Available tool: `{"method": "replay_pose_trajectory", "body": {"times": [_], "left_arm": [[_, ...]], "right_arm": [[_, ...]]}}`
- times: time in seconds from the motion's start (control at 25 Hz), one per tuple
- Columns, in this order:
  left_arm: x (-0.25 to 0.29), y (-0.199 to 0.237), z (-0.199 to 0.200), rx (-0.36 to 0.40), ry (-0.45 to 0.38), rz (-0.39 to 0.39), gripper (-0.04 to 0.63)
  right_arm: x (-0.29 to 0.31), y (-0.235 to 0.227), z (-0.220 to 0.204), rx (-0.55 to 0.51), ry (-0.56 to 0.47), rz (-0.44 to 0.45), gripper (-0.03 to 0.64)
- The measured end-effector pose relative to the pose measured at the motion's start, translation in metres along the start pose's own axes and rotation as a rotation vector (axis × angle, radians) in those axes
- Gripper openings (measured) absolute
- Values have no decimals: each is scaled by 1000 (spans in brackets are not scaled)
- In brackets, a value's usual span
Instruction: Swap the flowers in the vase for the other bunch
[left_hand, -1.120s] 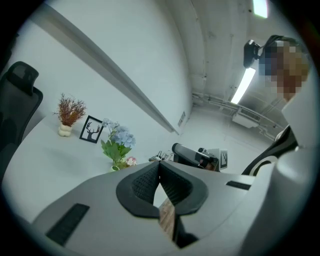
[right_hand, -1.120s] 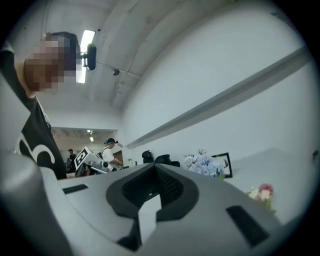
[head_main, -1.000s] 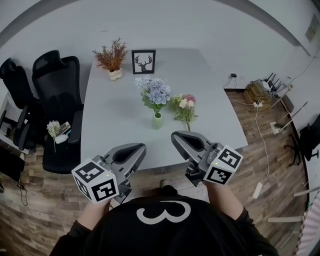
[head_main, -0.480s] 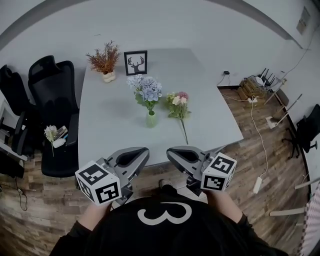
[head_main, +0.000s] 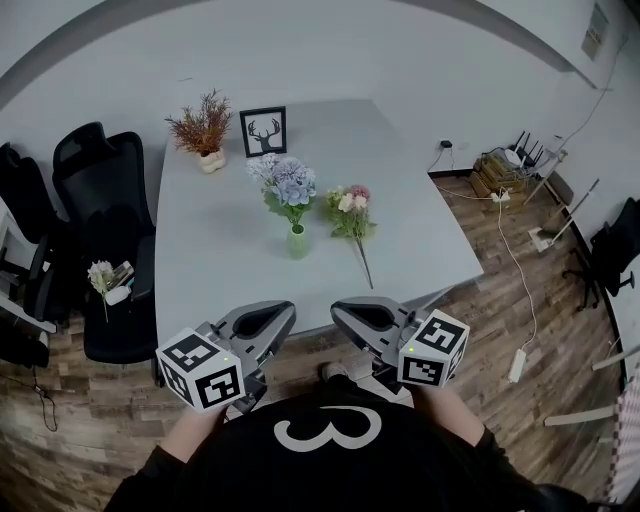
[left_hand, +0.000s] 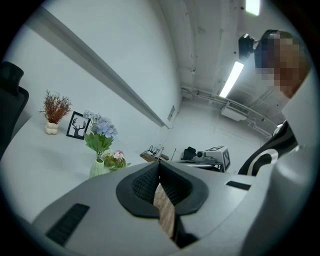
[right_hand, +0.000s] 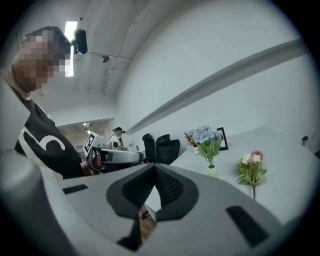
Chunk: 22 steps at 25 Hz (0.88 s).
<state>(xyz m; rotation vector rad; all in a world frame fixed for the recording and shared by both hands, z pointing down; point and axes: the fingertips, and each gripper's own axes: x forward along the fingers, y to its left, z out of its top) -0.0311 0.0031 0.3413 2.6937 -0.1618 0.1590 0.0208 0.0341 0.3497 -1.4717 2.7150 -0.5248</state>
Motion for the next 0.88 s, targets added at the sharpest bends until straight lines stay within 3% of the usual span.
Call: {"method": "replay_pose_trajectory", "body": {"times": [0.88], "left_arm": [[-6, 13, -4, -6, 11, 25, 11]], "right_arm": [[20, 0, -8, 0, 20, 31, 6]]}}
